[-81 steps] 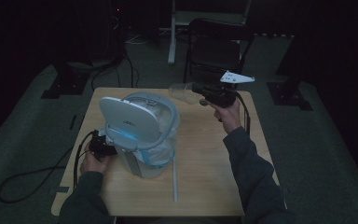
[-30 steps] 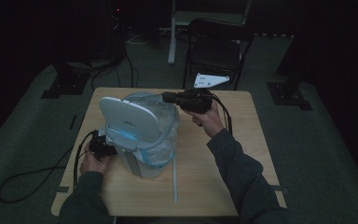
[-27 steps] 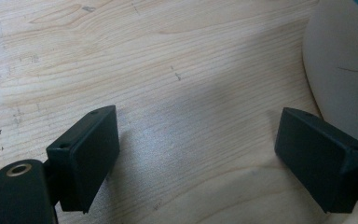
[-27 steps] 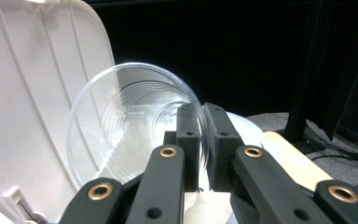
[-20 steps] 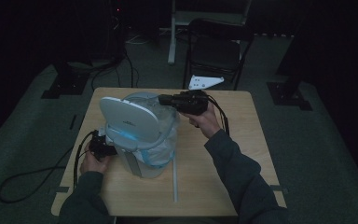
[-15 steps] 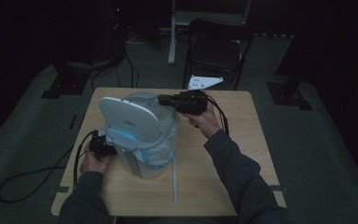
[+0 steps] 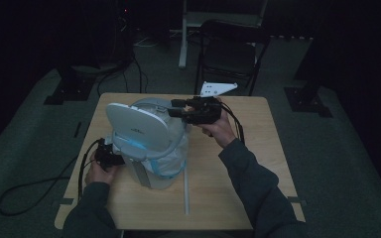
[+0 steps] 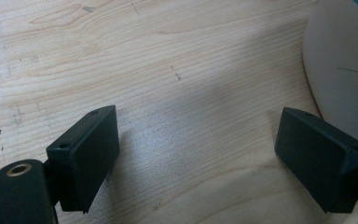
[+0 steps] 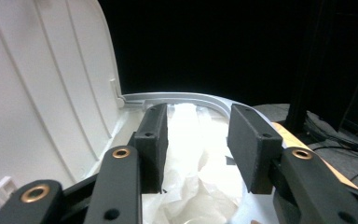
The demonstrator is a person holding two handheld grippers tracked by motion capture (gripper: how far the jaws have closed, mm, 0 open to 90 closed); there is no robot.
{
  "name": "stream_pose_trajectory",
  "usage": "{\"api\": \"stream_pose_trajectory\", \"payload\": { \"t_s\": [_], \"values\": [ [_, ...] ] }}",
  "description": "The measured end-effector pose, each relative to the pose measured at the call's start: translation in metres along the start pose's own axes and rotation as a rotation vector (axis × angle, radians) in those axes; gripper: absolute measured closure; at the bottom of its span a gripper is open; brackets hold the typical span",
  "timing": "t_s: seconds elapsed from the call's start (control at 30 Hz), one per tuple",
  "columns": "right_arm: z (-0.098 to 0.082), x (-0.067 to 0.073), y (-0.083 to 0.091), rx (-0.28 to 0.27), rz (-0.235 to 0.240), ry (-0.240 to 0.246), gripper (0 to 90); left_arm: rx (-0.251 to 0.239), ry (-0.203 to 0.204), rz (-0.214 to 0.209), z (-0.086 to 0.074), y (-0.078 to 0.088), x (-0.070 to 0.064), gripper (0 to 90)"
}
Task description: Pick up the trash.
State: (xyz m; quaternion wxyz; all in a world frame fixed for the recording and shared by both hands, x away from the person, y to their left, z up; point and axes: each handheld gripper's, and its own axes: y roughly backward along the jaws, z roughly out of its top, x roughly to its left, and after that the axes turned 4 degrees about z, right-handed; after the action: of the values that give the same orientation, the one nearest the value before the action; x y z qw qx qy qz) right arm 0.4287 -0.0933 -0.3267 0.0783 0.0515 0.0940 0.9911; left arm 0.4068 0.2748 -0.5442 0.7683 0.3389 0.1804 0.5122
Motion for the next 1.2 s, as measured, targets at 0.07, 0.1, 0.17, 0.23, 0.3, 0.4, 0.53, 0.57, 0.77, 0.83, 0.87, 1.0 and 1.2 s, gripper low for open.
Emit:
{"api": "stream_pose_trajectory", "payload": {
  "t_s": [0.07,0.1,0.17,0.23,0.3,0.4,0.53,0.57,0.77,0.83,0.87,1.0,1.2],
  "values": [
    [-0.001,0.000,0.002,-0.003,-0.005,-0.001,56.4,0.000,0.000,0.000,0.000,0.000,0.000,14.4],
    [-0.001,-0.001,0.003,-0.006,-0.007,-0.003,56.2,0.000,0.000,0.000,0.000,0.000,0.000,14.4],
    [-0.002,-0.001,0.006,-0.002,-0.019,-0.006,56.0,0.000,0.000,0.000,0.000,0.000,0.000,14.4],
    [-0.003,-0.001,0.009,0.004,-0.030,-0.007,55.7,0.000,0.000,0.000,0.000,0.000,0.000,14.4],
    [-0.005,-0.002,0.013,0.002,-0.040,-0.005,55.7,0.000,0.000,0.000,0.000,0.000,0.000,14.4],
    [-0.008,-0.003,0.020,-0.002,-0.059,-0.013,55.7,0.000,0.000,-0.001,0.000,0.000,0.000,14.5],
    [-0.013,-0.006,0.028,0.000,-0.081,-0.025,55.7,0.000,0.000,-0.001,0.000,0.000,0.000,14.4],
    [-0.015,-0.006,0.030,0.003,-0.088,-0.027,55.8,0.000,0.000,-0.001,0.000,0.000,0.000,14.4],
    [-0.025,-0.009,0.041,0.007,-0.124,-0.035,55.8,0.000,0.000,0.000,0.000,0.000,0.000,14.4],
    [-0.030,-0.011,0.044,0.013,-0.138,-0.040,55.8,0.000,0.000,0.000,0.000,0.000,0.000,14.4],
    [-0.032,-0.011,0.046,0.016,-0.146,-0.044,55.8,0.000,0.000,-0.001,0.000,0.000,0.000,14.4],
    [-0.045,-0.011,0.050,0.027,-0.165,-0.053,55.8,0.000,-0.001,-0.001,0.000,0.000,0.000,14.4],
    [-0.058,-0.012,0.052,0.048,-0.179,-0.069,55.8,-0.002,-0.001,-0.002,0.000,0.000,0.000,14.4]
  ]
}}
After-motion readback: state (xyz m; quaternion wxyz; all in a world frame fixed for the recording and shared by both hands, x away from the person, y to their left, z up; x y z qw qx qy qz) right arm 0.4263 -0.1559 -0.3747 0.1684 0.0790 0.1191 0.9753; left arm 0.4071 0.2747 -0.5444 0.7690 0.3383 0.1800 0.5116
